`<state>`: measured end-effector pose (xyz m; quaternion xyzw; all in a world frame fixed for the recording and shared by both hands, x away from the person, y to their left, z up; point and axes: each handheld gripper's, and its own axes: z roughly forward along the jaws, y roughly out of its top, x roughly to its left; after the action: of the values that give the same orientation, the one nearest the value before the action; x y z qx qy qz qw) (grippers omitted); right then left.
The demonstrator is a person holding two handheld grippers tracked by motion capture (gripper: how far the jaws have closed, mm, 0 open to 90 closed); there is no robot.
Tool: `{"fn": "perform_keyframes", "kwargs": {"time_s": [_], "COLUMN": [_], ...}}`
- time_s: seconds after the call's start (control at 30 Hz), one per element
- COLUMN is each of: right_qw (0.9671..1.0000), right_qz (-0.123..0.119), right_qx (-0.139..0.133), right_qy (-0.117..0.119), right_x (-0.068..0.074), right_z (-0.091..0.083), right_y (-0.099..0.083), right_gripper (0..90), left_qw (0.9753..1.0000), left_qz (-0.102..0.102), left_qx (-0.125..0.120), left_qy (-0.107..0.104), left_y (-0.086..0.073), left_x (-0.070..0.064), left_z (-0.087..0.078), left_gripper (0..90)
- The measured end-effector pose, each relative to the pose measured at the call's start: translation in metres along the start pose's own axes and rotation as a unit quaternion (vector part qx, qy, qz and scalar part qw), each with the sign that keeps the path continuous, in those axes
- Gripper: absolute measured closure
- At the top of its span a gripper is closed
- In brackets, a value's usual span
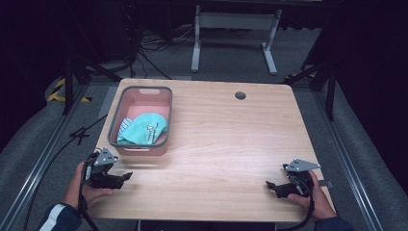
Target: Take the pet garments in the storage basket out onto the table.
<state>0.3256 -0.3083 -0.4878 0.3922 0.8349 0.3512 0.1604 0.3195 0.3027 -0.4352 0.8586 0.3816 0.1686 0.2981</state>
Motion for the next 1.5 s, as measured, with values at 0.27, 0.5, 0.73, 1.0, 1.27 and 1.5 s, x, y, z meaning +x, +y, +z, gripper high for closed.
{"fn": "perform_keyframes", "kwargs": {"time_s": [0.27, 0.5, 0.73, 1.0, 1.27, 1.5], "right_qw": [1.0000, 1.0000, 1.0000, 1.0000, 1.0000, 1.0000], "right_qz": [0.000, -0.001, -0.001, -0.001, -0.001, -0.001], "right_qx": [0.000, 0.000, 0.000, 0.000, 0.000, 0.000], "right_qy": [-0.001, -0.001, -0.001, -0.001, -0.002, -0.002], "right_x": [0.000, 0.000, 0.000, 0.000, 0.000, 0.000], "right_z": [0.000, 0.000, 0.000, 0.000, 0.000, 0.000], "right_y": [0.000, 0.000, 0.000, 0.000, 0.000, 0.000], "right_gripper": [1.9, 1.9, 1.9, 1.9, 1.9, 1.9], "left_qw": [0.9994, 0.9991, 0.9985, 0.9989, 0.9993, 0.9978], "left_qz": [0.002, 0.007, 0.019, 0.035, 0.025, 0.017], "left_qx": [-0.032, -0.033, -0.046, -0.022, 0.027, 0.063], "left_qy": [0.013, 0.023, 0.022, 0.019, 0.009, 0.013], "left_y": [0.017, 0.029, 0.048, 0.081, 0.110, 0.124], "left_x": [0.002, 0.005, 0.006, 0.014, 0.035, 0.047], "left_z": [-0.025, -0.038, -0.045, -0.036, 0.000, 0.024], "left_gripper": [19.6, 19.4, 19.4, 19.3, 19.0, 19.0]}}
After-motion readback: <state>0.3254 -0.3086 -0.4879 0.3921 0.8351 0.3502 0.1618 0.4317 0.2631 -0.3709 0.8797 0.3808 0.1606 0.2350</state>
